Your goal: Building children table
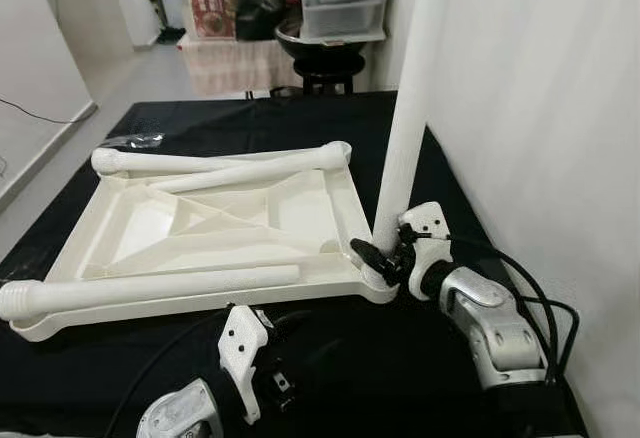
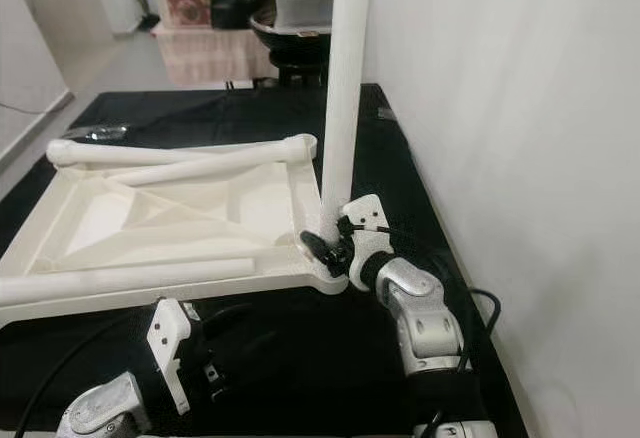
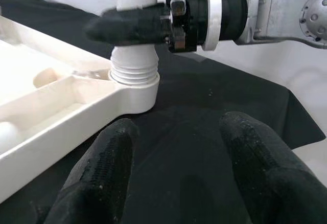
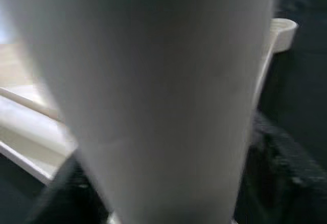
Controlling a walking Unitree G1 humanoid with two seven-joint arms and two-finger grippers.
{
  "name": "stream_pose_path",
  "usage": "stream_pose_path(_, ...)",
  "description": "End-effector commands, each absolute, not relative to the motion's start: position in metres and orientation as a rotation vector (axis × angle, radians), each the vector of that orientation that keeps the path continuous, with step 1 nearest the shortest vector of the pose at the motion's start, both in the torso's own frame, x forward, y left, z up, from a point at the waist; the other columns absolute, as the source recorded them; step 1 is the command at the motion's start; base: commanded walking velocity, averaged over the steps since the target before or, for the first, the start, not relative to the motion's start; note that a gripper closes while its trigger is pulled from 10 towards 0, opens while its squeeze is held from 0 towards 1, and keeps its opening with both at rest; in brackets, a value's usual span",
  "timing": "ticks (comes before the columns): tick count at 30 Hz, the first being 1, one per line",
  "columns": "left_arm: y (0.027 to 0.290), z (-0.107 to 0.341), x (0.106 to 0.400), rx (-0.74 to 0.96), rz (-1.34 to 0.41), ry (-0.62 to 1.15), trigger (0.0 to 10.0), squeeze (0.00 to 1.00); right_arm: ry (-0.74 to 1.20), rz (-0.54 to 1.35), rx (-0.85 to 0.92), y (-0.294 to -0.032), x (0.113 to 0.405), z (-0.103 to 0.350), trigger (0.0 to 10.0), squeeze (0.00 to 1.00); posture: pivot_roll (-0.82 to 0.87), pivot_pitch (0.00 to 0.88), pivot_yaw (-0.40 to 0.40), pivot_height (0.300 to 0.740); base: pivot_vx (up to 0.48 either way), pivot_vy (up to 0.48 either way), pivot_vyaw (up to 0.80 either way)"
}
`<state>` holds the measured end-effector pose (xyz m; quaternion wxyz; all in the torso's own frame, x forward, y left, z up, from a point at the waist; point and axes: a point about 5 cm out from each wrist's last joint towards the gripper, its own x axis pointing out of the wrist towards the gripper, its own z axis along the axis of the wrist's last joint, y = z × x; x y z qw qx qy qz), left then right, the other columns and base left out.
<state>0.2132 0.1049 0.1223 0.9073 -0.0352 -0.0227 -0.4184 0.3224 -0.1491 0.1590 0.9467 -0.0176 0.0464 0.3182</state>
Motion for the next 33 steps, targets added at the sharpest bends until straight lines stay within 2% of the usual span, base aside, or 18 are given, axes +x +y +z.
stream_pose_path(1, 0.104, 0.118, 0.213, -0.081, -0.881, -0.019, 10.0, 0.0, 0.024, 0.814, -0.038, -0.145, 0.322, 0.176, 10.0, 0.0, -0.06, 0.087, 0.019, 0.74, 0.0, 0.0, 0.0)
stream_pose_path(6, 0.103, 0.118, 0.214, -0.082, -0.89, -0.019, 10.0, 0.0, 0.021, 1.0, -0.084, -0.15, 0.323, 0.182, 10.0, 0.0, -0.06, 0.08, 0.014, 0.74, 0.0, 0.0, 0.0)
stream_pose_path(8, 0.102, 0.118, 0.215, -0.078, -0.891, -0.023, 10.0, 0.0, 0.061, 1.14, -0.085, -0.157, 0.327, 0.181, 10.0, 0.0, -0.05, 0.071, 0.007, 0.74, 0.0, 0.0, 0.0)
stream_pose_path(13, 0.101, 0.117, 0.216, -0.071, -0.883, -0.028, 10.0, 0.0, 0.117, 1.229, -0.08, -0.162, 0.333, 0.176, 10.0, 0.0, -0.03, 0.064, -0.007, 0.74, 0.0, 0.0, 0.0)
stream_pose_path(14, 0.102, 0.117, 0.217, -0.071, -0.877, -0.03, 10.0, 0.0, 0.131, 1.23, -0.083, -0.163, 0.337, 0.175, 4.8, 0.0, -0.04, 0.063, -0.008, 0.74, 0.0, 0.0, 0.0)
stream_pose_path(15, 0.102, 0.116, 0.218, -0.071, -0.873, -0.031, 10.0, 0.0, 0.139, 1.22, -0.081, -0.163, 0.341, 0.174, 0.0, 0.0, -0.04, 0.062, -0.01, 0.74, 0.0, 0.0, 0.0)
stream_pose_path(23, 0.102, 0.115, 0.219, -0.079, -0.869, -0.029, 10.0, 0.0, 0.119, 1.227, -0.096, -0.17, 0.34, 0.179, 0.0, 0.0, -0.05, 0.065, -0.008, 0.74, 0.0, 0.0, 0.0)
stream_pose_path(26, 0.102, 0.115, 0.218, -0.08, -0.871, -0.027, 10.0, 0.0, 0.107, 1.197, -0.113, -0.176, 0.34, 0.178, 0.0, 0.0, -0.05, 0.069, -0.008, 0.74, 0.0, 0.0, 0.0)
stream_pose_path(29, 0.103, 0.115, 0.217, -0.081, -0.872, -0.025, 10.0, 0.0, 0.095, 1.083, -0.148, -0.183, 0.338, 0.176, 0.0, 0.0, -0.07, 0.083, -0.013, 0.74, 0.0, 0.0, 0.0)
stream_pose_path(30, 0.104, 0.115, 0.217, -0.086, -0.87, -0.025, 10.0, 0.0, 0.1, 0.944, -0.184, -0.181, 0.335, 0.169, 0.0, 0.0, -0.08, 0.087, -0.022, 0.74, 0.0, 0.0, 0.0)
stream_pose_path(31, 0.104, 0.115, 0.217, -0.086, -0.87, -0.025, 10.0, 0.0, 0.1, 0.944, -0.184, -0.181, 0.335, 0.169, 0.0, 0.0, -0.08, 0.087, -0.022, 0.74, 0.0, 0.0, 0.0)
stream_pose_path(32, 0.105, 0.115, 0.217, -0.091, -0.869, -0.025, 10.0, 0.0, 0.101, 0.794, -0.23, -0.179, 0.331, 0.162, 0.0, 0.0, -0.08, 0.087, -0.022, 0.74, 0.0, 0.0, 0.0)
stream_pose_path(33, 0.107, 0.115, 0.217, -0.092, -0.867, -0.026, 10.0, 0.0, 0.126, 0.511, -0.089, -0.163, 0.321, 0.148, 0.0, 0.0, -0.09, 0.1, -0.014, 0.74, 0.0, 0.0, 0.0)
